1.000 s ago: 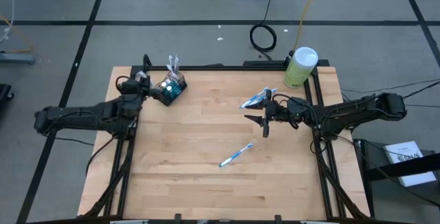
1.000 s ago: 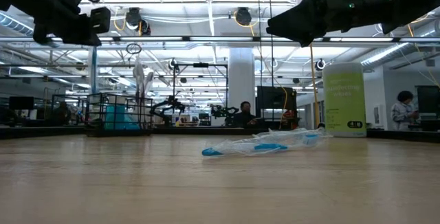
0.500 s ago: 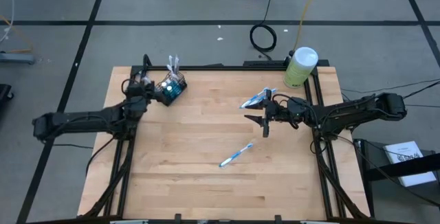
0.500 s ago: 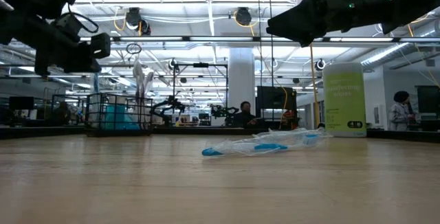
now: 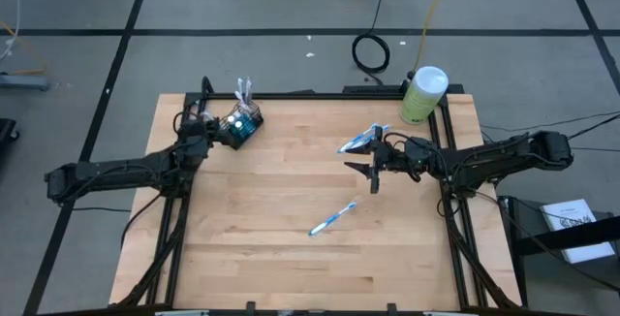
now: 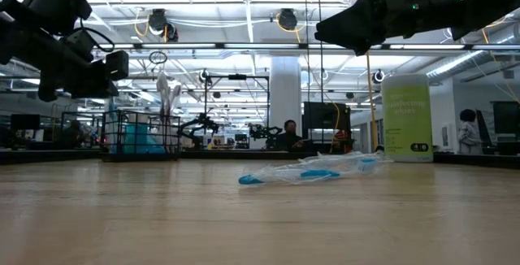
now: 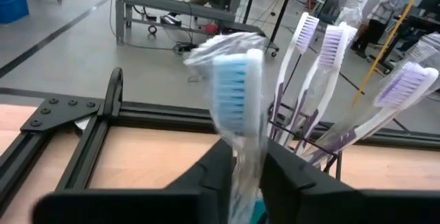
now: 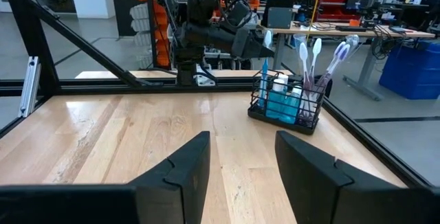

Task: Pick & Place toothbrushing station
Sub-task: Put the blue toothbrush into the left compartment of the wire organizer

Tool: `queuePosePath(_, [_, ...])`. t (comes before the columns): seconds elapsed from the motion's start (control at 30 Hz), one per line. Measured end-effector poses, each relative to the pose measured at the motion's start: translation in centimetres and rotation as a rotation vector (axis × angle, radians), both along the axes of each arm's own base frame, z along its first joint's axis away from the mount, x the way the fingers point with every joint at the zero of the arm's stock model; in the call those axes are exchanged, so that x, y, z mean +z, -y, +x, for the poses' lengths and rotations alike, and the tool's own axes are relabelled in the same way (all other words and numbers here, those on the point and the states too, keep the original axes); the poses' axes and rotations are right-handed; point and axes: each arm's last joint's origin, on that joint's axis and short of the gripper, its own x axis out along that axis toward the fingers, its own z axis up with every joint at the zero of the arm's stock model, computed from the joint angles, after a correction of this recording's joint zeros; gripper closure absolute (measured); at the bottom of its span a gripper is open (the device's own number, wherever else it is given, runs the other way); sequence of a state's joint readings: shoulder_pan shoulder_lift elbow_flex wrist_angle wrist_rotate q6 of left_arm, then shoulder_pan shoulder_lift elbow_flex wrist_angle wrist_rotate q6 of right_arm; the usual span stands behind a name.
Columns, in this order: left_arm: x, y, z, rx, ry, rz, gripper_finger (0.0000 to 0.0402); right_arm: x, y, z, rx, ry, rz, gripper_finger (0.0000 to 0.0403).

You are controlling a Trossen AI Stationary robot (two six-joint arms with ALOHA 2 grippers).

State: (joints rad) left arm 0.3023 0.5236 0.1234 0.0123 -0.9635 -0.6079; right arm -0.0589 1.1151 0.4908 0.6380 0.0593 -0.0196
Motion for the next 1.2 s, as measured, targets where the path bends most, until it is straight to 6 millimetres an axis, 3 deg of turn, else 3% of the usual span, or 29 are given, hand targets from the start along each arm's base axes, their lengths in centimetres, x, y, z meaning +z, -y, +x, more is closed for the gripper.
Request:
queuePosePath(0.3, [0.3, 0.0, 0.1, -0.005, 0.002, 0.019, 0.0247, 0.0, 0.0, 0.0, 0.001, 0.0, 0.0, 0.0248])
queuePosePath(0.57, [1.4, -0.1, 0.4, -0.035, -0.029, 0.109, 0.0196, 0.0, 0.0, 0.0, 0.003, -0.001, 0.001, 0.0248])
queuePosePath(1.03, [1.0, -0.1, 0.3, -0.036, -0.067, 0.094, 0.0181, -0.1, 0.0, 0.0, 0.003, -0.007, 0.001, 0.0248])
queuePosePath(1.2, [1.9, -0.1, 0.4, -0.035, -0.019, 0.14, 0.0181, -0.1, 0.0, 0.0, 0.003, -0.006, 0.008, 0.0248])
